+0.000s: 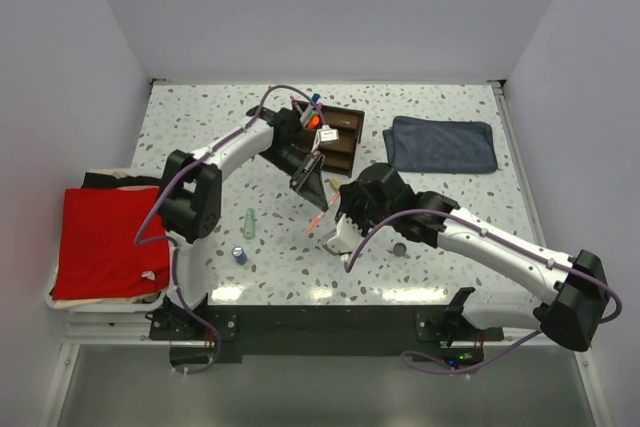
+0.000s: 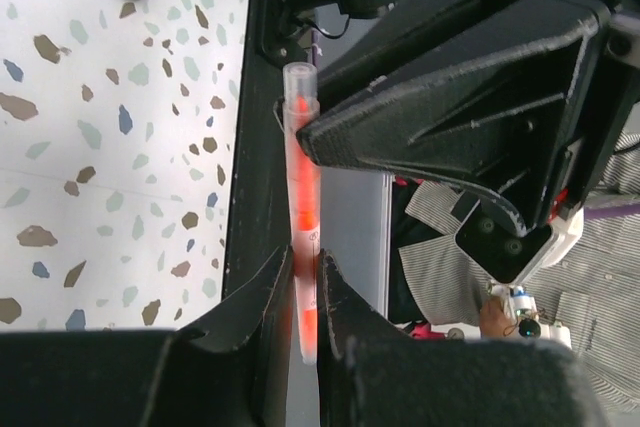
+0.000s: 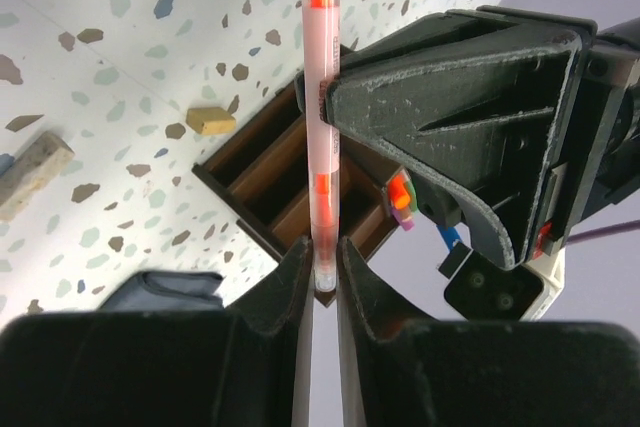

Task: Sort the stationery into containers
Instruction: Close the pen cap on the pen, then place the pen in the storage box.

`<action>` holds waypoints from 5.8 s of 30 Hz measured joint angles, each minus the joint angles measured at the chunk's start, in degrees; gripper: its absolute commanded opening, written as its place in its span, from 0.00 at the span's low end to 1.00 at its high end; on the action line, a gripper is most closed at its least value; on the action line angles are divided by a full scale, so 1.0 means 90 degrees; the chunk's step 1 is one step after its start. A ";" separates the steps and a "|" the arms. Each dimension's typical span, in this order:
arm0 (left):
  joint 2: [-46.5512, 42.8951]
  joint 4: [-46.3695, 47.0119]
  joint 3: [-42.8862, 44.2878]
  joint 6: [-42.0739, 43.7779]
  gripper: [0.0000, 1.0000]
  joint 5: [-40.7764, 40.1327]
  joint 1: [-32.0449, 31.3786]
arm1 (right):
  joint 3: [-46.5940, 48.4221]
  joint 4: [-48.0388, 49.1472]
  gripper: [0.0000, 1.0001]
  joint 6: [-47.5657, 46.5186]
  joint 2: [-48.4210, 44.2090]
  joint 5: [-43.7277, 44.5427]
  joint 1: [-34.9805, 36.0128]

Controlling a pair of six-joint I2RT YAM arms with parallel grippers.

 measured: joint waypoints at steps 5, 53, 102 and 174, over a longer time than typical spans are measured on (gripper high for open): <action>0.0265 -0.0104 0.0435 0.0005 0.00 -0.0158 -0.0097 | 0.0007 -0.0129 0.00 0.0066 0.0000 0.0282 0.0039; -0.0797 0.2735 -0.0243 -0.1134 0.00 -0.0993 0.0916 | 0.3092 -0.0493 0.47 0.8014 0.0729 -0.2251 -0.3548; -0.1775 1.0112 -0.1438 -0.6693 0.41 -0.0678 0.1081 | 0.2851 0.4286 0.00 1.3704 0.2625 -0.4840 -0.3247; -0.1654 0.6169 -0.1608 -0.2941 0.47 -0.2392 0.3007 | 0.3247 0.8633 0.00 1.0882 0.6555 -0.2314 -0.2198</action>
